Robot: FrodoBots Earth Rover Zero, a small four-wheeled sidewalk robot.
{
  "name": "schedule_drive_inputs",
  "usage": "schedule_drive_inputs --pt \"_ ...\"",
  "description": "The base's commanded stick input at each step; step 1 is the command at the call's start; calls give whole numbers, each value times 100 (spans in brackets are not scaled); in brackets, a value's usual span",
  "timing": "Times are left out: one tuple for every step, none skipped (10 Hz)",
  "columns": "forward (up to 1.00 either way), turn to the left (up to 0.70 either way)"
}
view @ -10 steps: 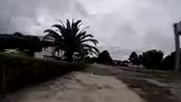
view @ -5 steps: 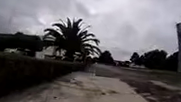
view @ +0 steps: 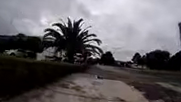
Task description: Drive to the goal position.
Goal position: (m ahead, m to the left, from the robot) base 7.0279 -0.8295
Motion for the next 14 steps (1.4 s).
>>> schedule_drive_inputs --pt "50 0" --pt "50 0" --pt "50 0" --pt "50 0" --pt "50 0" --pt "50 0" --pt "50 0" --pt "49 0" --pt "49 0" --pt "49 0" --pt "49 0" --pt "49 0" --pt "49 0" --pt "49 0"
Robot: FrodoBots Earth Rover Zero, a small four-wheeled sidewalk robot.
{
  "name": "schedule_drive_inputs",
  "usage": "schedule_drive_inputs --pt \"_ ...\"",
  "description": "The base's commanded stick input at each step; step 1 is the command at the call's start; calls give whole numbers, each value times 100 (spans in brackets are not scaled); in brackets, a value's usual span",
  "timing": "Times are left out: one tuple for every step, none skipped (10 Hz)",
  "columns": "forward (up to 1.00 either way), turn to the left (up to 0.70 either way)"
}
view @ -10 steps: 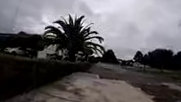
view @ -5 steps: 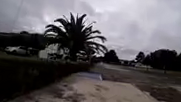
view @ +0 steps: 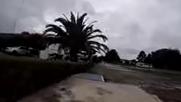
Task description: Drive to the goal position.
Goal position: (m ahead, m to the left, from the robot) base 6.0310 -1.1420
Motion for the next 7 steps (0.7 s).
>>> schedule_drive_inputs --pt "49 0" --pt "49 0" --pt "49 0" --pt "49 0" --pt "50 0" --pt "50 0" --pt "50 0"
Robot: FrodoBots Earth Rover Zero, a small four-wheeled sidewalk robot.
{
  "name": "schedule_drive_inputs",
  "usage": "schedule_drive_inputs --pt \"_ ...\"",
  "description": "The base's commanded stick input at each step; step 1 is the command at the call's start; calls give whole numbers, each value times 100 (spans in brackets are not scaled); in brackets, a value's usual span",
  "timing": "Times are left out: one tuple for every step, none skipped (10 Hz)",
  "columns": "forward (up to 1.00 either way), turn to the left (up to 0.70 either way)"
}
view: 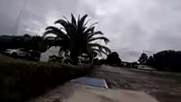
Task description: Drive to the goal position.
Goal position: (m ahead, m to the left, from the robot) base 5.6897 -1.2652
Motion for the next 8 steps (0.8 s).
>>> schedule_drive_inputs --pt "50 0" --pt "50 0" --pt "50 0" --pt "50 0" --pt "50 0" --pt "50 0" --pt "50 0" --pt "50 0"
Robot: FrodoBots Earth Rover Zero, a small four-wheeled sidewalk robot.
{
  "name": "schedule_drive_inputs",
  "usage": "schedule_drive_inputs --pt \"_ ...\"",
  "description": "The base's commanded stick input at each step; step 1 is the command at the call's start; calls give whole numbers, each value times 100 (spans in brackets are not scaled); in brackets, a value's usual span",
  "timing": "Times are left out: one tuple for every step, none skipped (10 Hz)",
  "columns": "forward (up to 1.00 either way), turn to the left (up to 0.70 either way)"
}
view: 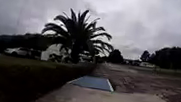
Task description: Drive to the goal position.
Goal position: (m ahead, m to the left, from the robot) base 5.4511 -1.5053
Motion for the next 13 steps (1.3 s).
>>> schedule_drive_inputs --pt "50 0" --pt "50 0" --pt "50 0" --pt "50 0" --pt "50 0" --pt "50 0" --pt "50 0" --pt "50 -22" --pt "50 -50" --pt "50 -42" --pt "50 -1" --pt "50 0" --pt "50 0"
